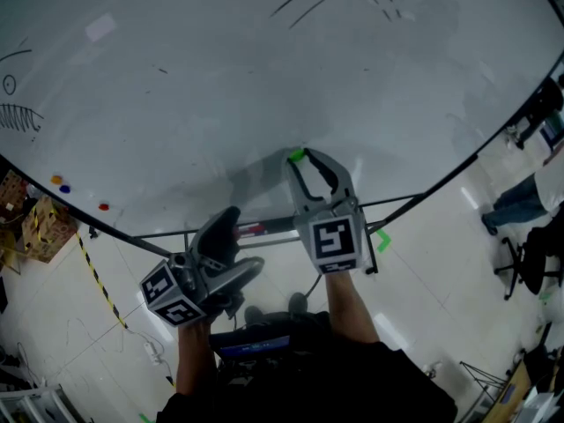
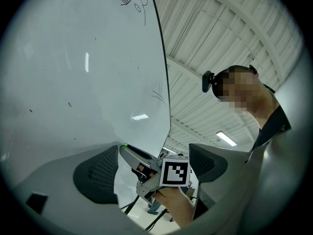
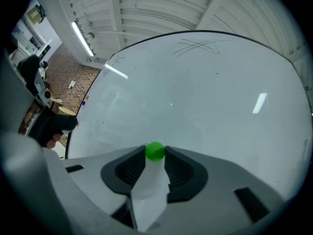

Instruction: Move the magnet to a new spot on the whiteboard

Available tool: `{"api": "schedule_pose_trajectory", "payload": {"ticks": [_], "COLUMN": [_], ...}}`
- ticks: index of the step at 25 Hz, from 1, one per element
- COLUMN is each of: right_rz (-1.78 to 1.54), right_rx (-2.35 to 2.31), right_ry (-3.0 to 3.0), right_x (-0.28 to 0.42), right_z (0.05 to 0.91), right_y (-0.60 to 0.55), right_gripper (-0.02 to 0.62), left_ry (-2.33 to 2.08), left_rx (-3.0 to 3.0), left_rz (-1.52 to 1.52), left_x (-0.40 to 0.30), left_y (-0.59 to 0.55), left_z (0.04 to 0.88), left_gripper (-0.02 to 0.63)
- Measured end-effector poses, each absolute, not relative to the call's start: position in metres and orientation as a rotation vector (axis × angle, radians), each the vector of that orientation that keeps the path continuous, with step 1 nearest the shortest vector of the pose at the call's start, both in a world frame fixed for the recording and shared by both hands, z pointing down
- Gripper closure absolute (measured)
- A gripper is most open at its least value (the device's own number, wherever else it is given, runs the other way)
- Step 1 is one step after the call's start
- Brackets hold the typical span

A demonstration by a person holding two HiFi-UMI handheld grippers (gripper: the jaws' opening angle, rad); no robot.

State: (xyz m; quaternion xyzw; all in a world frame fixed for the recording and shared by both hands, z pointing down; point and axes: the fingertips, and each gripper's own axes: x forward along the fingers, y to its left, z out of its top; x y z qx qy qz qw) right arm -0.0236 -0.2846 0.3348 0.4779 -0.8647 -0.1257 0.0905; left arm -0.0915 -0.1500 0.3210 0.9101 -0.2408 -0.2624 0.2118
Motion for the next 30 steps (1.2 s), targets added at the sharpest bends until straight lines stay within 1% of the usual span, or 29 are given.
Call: {"api": "schedule_pose_trajectory", "payload": {"ticks": [23, 30], "right_rz": [-0.505, -0.593], "right_rx": [1.540, 1.552], "right_ry": [-2.409, -2.345], "right_x": [-0.0290, -0.0291], "right_z": [0.3408, 0.3413], "right_y": [-0.2925, -0.2928], "right_gripper": [0.440, 0.439], "left_ry": [-0.673, -0.670], "left_rx": [2.517, 2.511], "left_rz": [-0.733, -0.728], "left_x": [-0.0965, -0.0958], "left_y": [-0.1503, -0.1483], "left_z": [0.3256, 0.3257], "left_gripper": [0.160, 0.160]}}
